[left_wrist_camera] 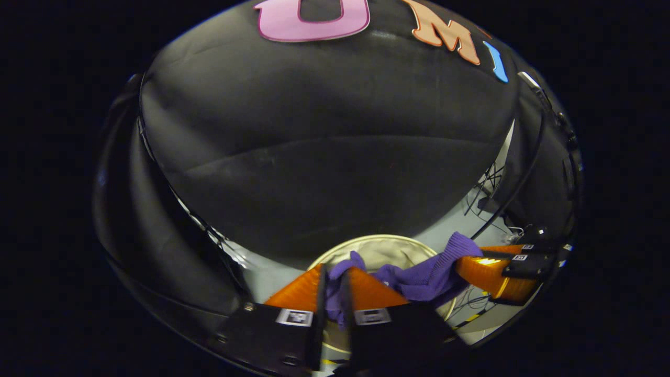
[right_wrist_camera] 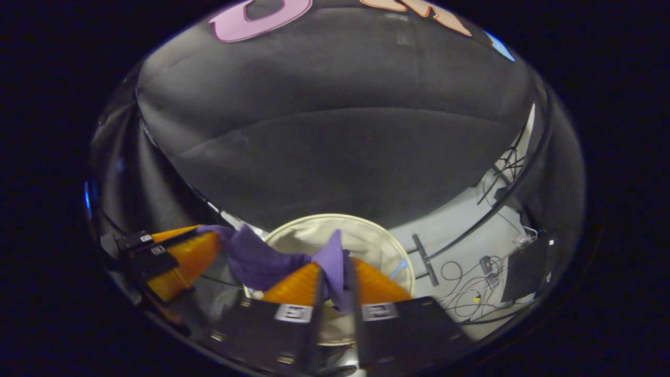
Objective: Grasp the clothes on the hanger with both hands and then place them into the laundry hamper below.
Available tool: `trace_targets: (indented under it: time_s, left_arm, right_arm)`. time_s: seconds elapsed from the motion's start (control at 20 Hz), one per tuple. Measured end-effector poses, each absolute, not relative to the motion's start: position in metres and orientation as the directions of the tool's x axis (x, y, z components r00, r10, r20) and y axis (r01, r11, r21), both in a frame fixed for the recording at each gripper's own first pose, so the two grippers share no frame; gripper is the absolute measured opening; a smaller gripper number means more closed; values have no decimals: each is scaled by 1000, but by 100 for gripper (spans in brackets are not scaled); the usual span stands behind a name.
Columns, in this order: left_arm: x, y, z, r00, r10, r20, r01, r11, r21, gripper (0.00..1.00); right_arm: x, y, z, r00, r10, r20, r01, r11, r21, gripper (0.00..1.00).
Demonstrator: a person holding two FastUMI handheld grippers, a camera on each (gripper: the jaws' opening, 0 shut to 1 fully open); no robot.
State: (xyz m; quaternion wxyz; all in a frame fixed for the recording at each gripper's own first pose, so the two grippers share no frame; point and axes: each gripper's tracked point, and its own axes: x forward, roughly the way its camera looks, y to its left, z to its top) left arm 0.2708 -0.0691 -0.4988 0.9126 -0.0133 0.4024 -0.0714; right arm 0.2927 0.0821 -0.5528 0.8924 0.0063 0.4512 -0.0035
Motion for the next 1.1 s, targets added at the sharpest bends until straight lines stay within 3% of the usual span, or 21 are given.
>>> trace_targets:
  time_s: [0.1, 0.15, 0.2, 1.1]
  left_arm:
    - [265, -64, -509, 636, -124, -762, 88, 992, -88, 100]
    - [271, -66, -507, 647, -121, -753, 94, 992, -79, 95]
    - [272, -65, -506, 658, -115, -744, 99, 993, -66, 95]
    - [234, -72, -419, 726, -136, -674, 106, 991, -86, 95]
  right_arm:
    - [291, 78, -545, 591, -8, -807, 21, 1000, 6, 93]
    - [294, 71, -542, 602, -20, -798, 22, 1000, -8, 99]
    - [297, 67, -537, 609, -23, -793, 16, 1000, -17, 100]
    - [235, 68, -399, 676, -18, -737, 14, 1000, -12, 100]
